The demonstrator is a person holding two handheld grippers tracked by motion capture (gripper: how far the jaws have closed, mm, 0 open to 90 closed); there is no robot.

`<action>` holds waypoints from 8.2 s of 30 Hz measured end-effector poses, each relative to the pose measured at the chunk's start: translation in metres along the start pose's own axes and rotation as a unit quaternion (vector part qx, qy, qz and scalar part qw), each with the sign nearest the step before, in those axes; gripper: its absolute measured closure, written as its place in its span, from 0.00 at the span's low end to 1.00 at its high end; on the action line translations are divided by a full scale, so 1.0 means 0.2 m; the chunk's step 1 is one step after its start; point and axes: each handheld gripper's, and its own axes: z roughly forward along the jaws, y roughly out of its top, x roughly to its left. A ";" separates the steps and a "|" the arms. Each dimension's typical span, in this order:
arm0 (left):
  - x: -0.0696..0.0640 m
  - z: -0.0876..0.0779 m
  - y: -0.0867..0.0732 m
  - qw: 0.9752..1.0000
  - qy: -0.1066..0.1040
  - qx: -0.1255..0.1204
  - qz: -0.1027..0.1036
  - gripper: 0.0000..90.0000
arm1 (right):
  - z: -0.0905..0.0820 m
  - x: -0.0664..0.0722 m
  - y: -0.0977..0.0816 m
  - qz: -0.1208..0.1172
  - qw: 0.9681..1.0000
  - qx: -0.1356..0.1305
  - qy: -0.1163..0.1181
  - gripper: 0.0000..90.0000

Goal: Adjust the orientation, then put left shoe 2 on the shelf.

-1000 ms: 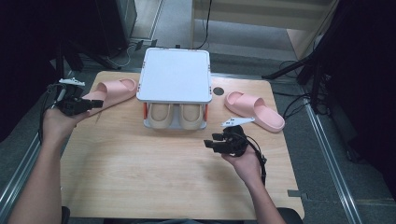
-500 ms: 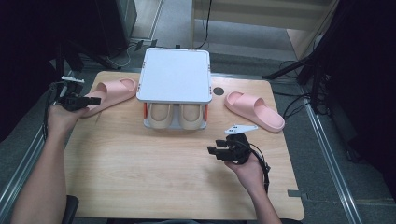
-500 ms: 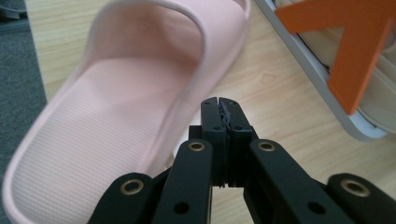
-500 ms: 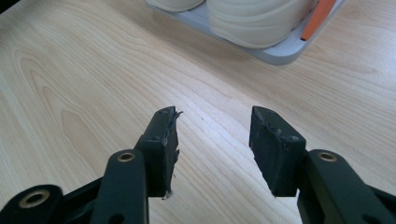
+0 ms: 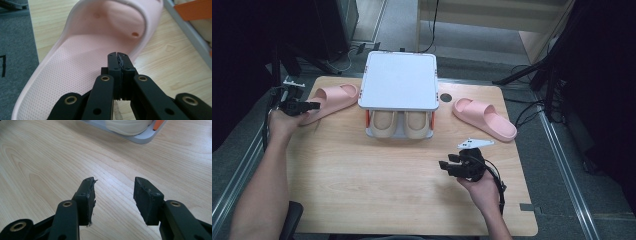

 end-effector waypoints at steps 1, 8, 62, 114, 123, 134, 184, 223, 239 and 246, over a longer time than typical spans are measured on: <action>0.01 0.01 0.00 1.000 -0.001 0.004 -0.005 1.00 | 0.00 0.00 0.00 0.001 1.000 0.001 0.000 0.58; 0.01 0.03 -0.02 1.000 -0.007 0.005 -0.016 1.00 | 0.02 0.01 0.00 -0.002 1.000 0.006 0.001 0.58; -0.43 0.14 0.01 0.998 -0.055 0.032 -0.001 0.99 | 0.16 0.06 0.09 -0.036 0.998 0.034 0.030 0.57; -0.08 -0.06 -0.06 0.997 -0.019 -0.009 -0.071 0.55 | 0.14 0.03 0.06 -0.020 0.999 0.035 0.019 0.56; -0.11 0.02 -0.02 0.998 -0.018 0.005 -0.061 0.55 | 0.09 0.01 0.02 -0.008 1.000 0.029 0.007 0.56; -0.14 0.10 -0.01 0.999 0.027 -0.001 -0.041 0.69 | 0.09 0.01 0.00 -0.004 0.999 0.032 0.001 0.56; -0.26 -0.36 0.46 0.993 0.032 0.025 -0.108 0.93 | 0.21 0.06 0.13 -0.044 0.997 0.036 0.044 0.56; -0.99 -0.11 0.98 0.999 0.036 0.036 0.008 0.88 | 0.20 0.05 0.15 -0.049 0.997 0.028 0.059 0.56; -1.03 -0.13 0.93 0.999 0.020 0.040 0.024 0.78 | 0.21 0.06 0.15 -0.051 0.997 0.032 0.056 0.56; -1.01 -0.16 0.92 0.999 0.000 0.031 0.024 0.71 | 0.20 0.06 0.16 -0.053 0.997 0.025 0.050 0.56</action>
